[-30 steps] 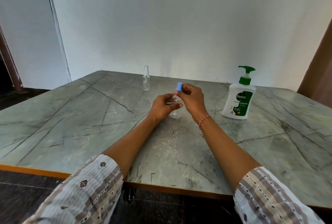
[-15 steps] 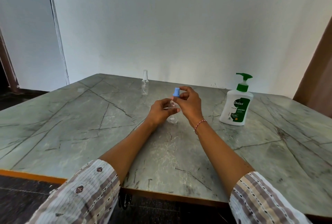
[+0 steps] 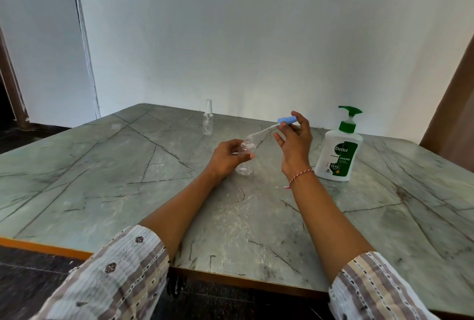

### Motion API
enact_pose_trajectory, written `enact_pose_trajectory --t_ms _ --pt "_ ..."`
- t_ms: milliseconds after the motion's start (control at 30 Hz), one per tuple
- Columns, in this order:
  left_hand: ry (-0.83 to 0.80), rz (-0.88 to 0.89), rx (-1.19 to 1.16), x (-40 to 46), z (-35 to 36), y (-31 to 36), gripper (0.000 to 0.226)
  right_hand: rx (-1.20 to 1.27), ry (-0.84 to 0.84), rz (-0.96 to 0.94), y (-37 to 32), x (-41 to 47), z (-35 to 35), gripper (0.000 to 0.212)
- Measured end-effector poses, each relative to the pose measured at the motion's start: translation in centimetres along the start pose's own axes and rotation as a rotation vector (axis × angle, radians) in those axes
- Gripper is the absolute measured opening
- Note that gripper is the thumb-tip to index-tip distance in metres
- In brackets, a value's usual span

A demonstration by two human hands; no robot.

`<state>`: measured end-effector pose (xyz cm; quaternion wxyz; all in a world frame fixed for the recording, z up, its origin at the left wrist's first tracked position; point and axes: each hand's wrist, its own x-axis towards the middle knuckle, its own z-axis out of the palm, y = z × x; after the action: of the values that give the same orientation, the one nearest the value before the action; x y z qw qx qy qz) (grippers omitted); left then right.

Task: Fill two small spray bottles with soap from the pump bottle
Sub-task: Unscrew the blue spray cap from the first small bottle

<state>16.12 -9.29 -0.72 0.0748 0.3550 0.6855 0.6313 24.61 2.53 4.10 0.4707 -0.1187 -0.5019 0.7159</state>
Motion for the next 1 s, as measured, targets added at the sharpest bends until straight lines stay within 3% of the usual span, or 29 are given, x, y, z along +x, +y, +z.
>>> enact_pose_trajectory --t_ms 100,167,267,400,567,800,933,1000 --pt "0.024 -0.005 -0.009 0.2 -0.5 -0.1 0.031 0.159 0.075 0.093 0.1 0.5 -0.8 0.019" --pt "0.033 -0.006 -0.018 0.3 -0.7 0.0 0.033 0.137 0.113 0.129 0.6 0.5 -1.1 0.021" --pt "0.035 -0.011 -0.031 0.3 -0.9 0.0 0.034 -0.113 0.082 0.147 2.5 0.3 -1.8 0.021" --pt "0.012 -0.007 -0.045 0.0 -0.9 0.0 0.031 -0.617 -0.103 0.033 4.8 -0.2 -2.9 0.024" --pt "-0.002 -0.015 -0.043 0.1 -0.7 0.1 0.039 -0.909 -0.192 -0.058 5.2 -0.3 -3.1 0.02" --pt "-0.01 -0.027 -0.069 0.1 -0.7 -0.1 0.037 -0.922 -0.252 -0.013 4.8 -0.7 -2.8 0.032" --pt "-0.024 -0.023 -0.072 -0.1 -0.3 0.3 0.035 -0.818 -0.114 -0.202 3.5 -1.1 -2.4 0.011" --pt "-0.024 -0.015 -0.04 -0.1 0.0 0.5 0.035 -0.791 -0.075 -0.294 2.8 -1.5 -2.3 0.011"
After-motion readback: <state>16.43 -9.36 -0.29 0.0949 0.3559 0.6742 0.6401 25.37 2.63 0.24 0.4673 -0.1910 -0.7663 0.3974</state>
